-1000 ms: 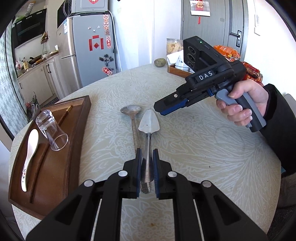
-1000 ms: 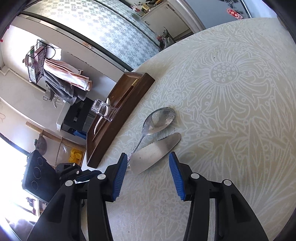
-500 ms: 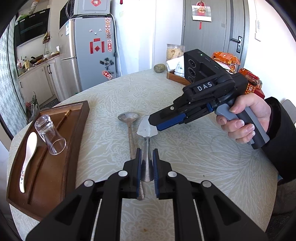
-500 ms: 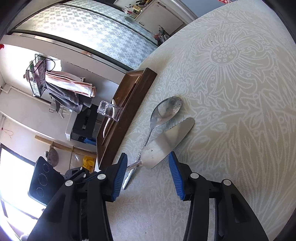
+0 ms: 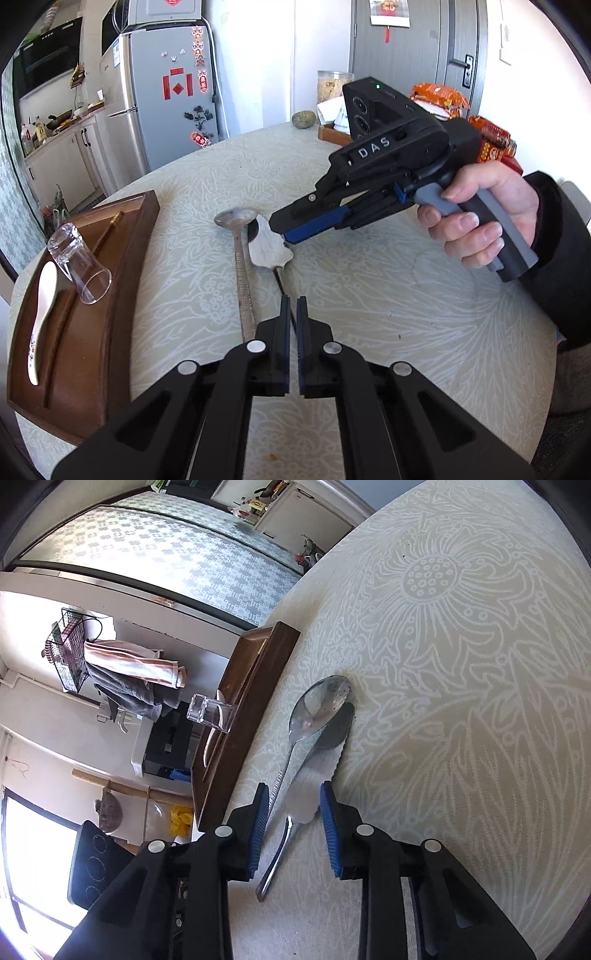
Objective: Organize utensils
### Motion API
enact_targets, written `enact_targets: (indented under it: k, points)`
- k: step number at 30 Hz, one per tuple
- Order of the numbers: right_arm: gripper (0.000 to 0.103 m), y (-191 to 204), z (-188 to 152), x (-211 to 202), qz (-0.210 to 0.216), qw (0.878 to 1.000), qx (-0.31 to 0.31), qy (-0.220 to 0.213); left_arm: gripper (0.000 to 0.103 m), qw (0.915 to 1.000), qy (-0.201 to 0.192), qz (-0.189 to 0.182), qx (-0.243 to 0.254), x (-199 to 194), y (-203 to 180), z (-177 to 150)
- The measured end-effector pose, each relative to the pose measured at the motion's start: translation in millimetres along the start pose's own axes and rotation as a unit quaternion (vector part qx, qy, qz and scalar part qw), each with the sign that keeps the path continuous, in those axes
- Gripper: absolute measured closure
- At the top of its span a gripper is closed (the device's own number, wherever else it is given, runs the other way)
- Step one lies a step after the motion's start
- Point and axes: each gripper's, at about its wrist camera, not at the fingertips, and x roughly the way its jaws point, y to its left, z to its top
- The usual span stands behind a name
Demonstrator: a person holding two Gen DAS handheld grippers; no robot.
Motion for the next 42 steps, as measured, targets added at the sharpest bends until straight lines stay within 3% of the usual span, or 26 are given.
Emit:
enact_targets:
  k: [7, 8, 9, 15, 17, 20, 21, 25, 33, 42]
  points:
    - [0.074, 0.3, 0.8, 1.0, -0.001, 1.000, -0.003, 0.004, 0.099, 0.9998, 0.018, -0.005, 0.009, 8.0, -2.5, -3.4]
    - [0.075, -0.1, 0.9, 0.9, 0.001, 1.000, -0.001, 0.004, 0.092, 0.9997, 0.019, -0.012, 0.005, 8.5, -1.9, -3.3]
    - [0.075, -0.3, 1.1, 0.8, 0.001, 1.000, -0.001, 0.004, 0.078, 0.9998, 0.018, -0.008, 0.005, 8.5, -1.9, -3.4]
    - [0.074, 1.7, 0.7, 1.6, -0.008, 1.000, -0.007, 0.006, 0.049, 0.9998, 0.017, -0.003, 0.012, 7.2, -3.8, -4.1]
    - [0.070, 6.3, 0.0, 1.9, -0.025, 0.999, -0.018, 0.008, 0.048, 0.9996, 0.022, -0.005, 0.016, 7.8, -6.0, -4.8]
    - [0.051, 19.0, -0.5, 2.2, -0.046, 0.998, -0.050, 0.012, 0.047, 0.9992, 0.032, -0.011, 0.023, 11.0, -11.4, -5.9]
    - [0.050, 25.9, -0.5, 2.4, -0.071, 0.995, -0.071, 0.012, 0.047, 0.9990, 0.035, -0.012, 0.027, 12.6, -14.2, -6.2]
    - [0.049, 29.7, 2.3, 3.7, -0.093, 0.992, -0.081, 0.011, 0.047, 0.9985, 0.048, -0.007, 0.025, 20.2, -16.0, -7.2]
    - [0.049, 23.9, 7.1, 6.1, -0.083, 0.993, -0.080, 0.009, 0.047, 0.9981, 0.061, 0.005, -0.004, 31.6, -2.7, -1.7]
    - [0.049, 22.5, 6.0, 2.2, -0.081, 0.993, -0.083, 0.002, 0.047, 0.9951, 0.076, 0.040, -0.048, 57.2, 1.8, 26.5]
